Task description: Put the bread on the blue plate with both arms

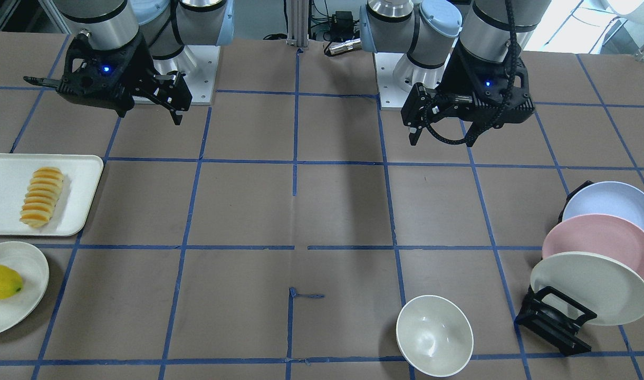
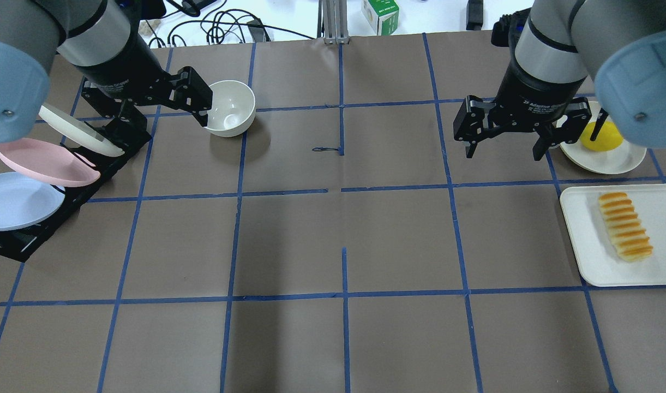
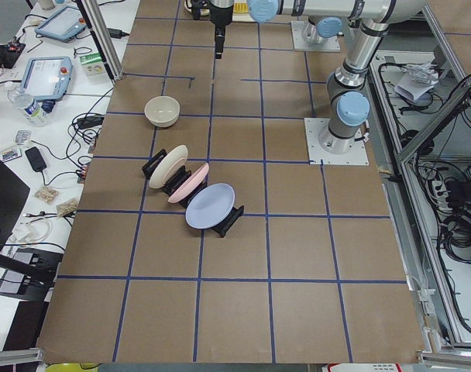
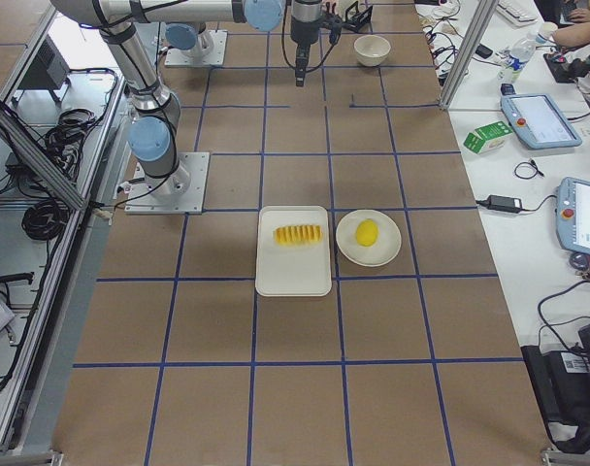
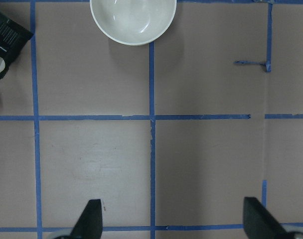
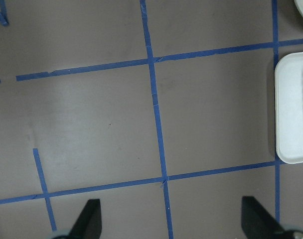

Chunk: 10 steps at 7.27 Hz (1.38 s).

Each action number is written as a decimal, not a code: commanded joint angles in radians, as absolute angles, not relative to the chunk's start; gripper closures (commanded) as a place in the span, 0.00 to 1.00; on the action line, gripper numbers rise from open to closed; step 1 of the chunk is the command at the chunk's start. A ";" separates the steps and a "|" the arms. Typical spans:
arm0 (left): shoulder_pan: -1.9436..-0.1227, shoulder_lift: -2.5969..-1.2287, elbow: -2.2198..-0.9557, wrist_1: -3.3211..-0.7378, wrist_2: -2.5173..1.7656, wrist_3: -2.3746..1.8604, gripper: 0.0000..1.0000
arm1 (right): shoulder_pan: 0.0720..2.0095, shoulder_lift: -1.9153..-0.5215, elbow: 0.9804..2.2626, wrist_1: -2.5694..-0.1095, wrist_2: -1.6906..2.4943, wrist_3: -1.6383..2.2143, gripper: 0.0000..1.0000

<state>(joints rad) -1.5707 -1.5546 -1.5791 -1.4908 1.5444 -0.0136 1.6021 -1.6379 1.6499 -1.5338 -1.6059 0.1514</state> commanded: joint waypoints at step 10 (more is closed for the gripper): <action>-1.191 -1.529 -1.552 -1.448 1.554 0.152 0.00 | 1.492 -1.626 1.654 -1.543 -1.609 0.023 0.00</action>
<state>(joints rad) -1.2742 -1.5342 -1.5536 -1.4492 1.5443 0.1480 1.5487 -1.6347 1.6520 -1.5418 -1.6104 0.1087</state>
